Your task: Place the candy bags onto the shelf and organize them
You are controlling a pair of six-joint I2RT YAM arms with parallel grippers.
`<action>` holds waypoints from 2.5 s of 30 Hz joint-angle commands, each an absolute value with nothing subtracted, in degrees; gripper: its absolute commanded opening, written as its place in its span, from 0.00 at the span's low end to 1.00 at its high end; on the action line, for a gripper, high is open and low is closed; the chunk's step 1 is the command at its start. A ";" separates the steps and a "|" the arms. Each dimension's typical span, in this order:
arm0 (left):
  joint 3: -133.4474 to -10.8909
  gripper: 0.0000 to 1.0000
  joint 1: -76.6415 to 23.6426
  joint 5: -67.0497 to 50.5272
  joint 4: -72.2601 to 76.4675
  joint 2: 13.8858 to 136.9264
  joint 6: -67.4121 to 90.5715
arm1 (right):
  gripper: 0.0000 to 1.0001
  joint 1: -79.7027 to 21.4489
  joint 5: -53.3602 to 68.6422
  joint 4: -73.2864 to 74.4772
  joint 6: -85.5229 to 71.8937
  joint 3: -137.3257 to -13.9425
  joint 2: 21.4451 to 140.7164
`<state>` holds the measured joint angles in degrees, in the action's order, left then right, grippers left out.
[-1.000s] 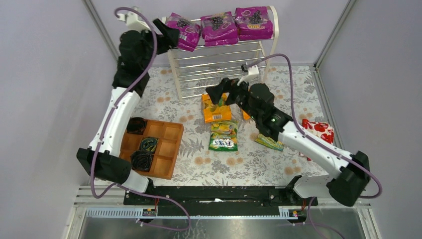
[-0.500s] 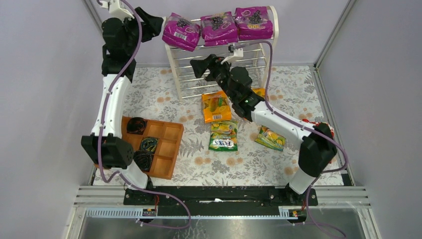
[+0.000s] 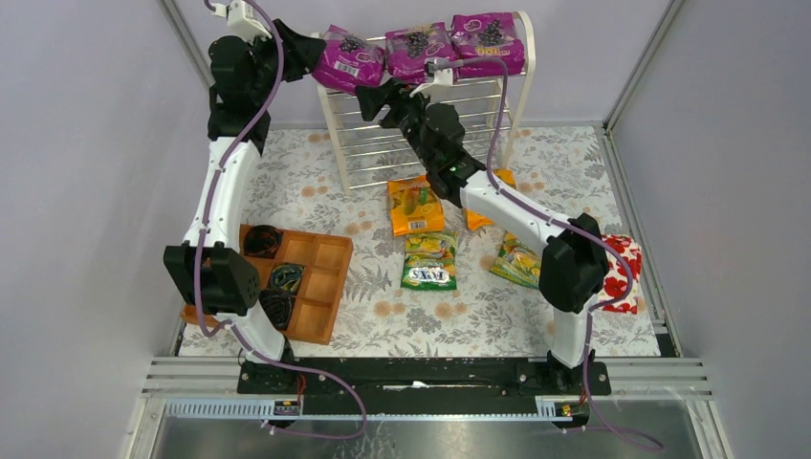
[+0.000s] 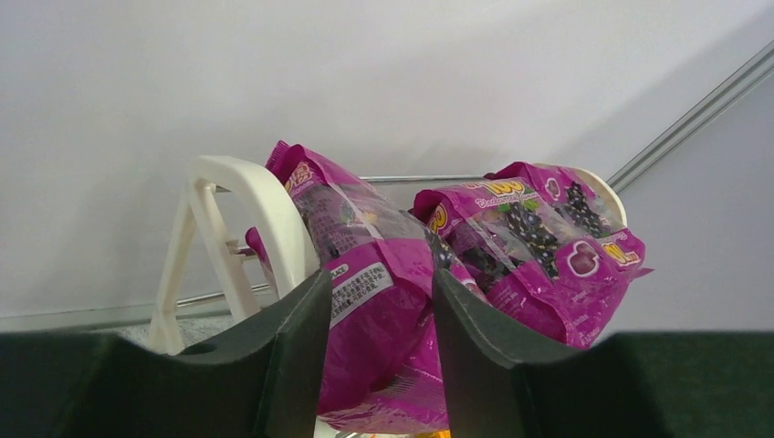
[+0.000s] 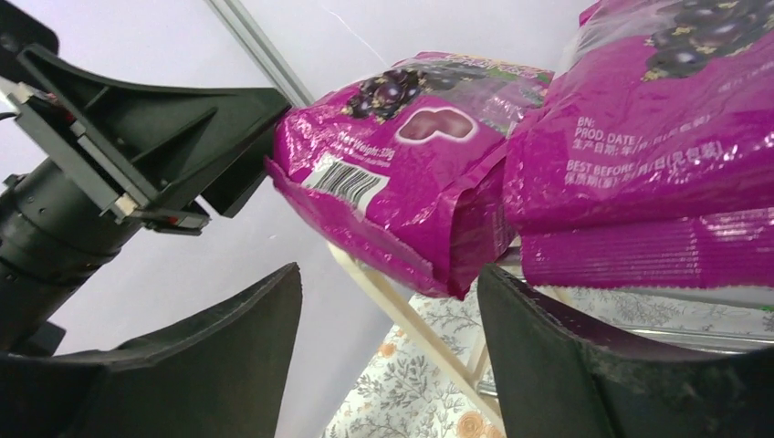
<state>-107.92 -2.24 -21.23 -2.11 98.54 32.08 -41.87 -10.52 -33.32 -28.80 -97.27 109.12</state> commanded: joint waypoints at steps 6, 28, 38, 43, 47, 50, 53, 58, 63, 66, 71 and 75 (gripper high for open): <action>-104.99 0.30 -2.20 -22.37 0.83 97.34 34.85 | 0.55 -40.52 -3.54 -33.81 -23.96 -107.21 113.73; -92.12 0.02 -2.65 -27.86 9.37 92.13 46.70 | 0.24 -36.93 0.35 -20.15 -15.48 -122.03 117.39; -91.85 0.02 -4.05 -24.55 5.41 91.46 43.96 | 0.31 -35.80 -1.17 -17.45 -14.16 -121.10 115.82; -92.77 0.16 -3.38 -21.87 1.16 90.31 41.09 | 0.62 -35.86 2.84 -14.58 -14.65 -119.91 112.51; -93.60 0.25 -2.97 -17.51 -2.83 87.55 37.42 | 0.68 -35.86 5.74 -8.87 -14.71 -118.62 107.94; -92.99 0.40 -2.90 -15.46 -4.21 83.99 34.85 | 0.72 -35.93 8.56 -5.16 -15.08 -113.87 102.02; -89.16 0.52 -2.99 -14.97 -3.77 80.41 34.85 | 0.78 -35.88 11.68 -4.18 -15.82 -106.12 95.26; -77.74 0.70 -3.67 -19.32 -0.67 73.24 37.27 | 0.88 -35.93 14.22 -4.57 -13.36 -87.43 82.17; -65.01 0.88 -8.93 -23.75 -2.11 67.12 33.79 | 1.00 -35.83 1.58 -4.46 -9.98 -60.60 66.73; -58.44 0.98 -13.56 -25.19 -3.13 64.86 30.39 | 1.00 -35.82 -6.67 -0.62 -11.30 -50.62 61.08; -54.65 0.99 -22.22 -22.81 -8.43 66.46 22.69 | 1.00 -35.34 -13.53 4.02 -16.08 -39.83 55.83; -55.70 0.99 -25.86 -21.95 -10.20 70.00 20.09 | 1.00 -30.18 -12.40 5.34 -20.76 -38.11 58.43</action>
<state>-54.04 -23.42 -22.35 -10.11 67.94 25.74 -34.89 -8.78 5.41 -15.46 -37.89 57.91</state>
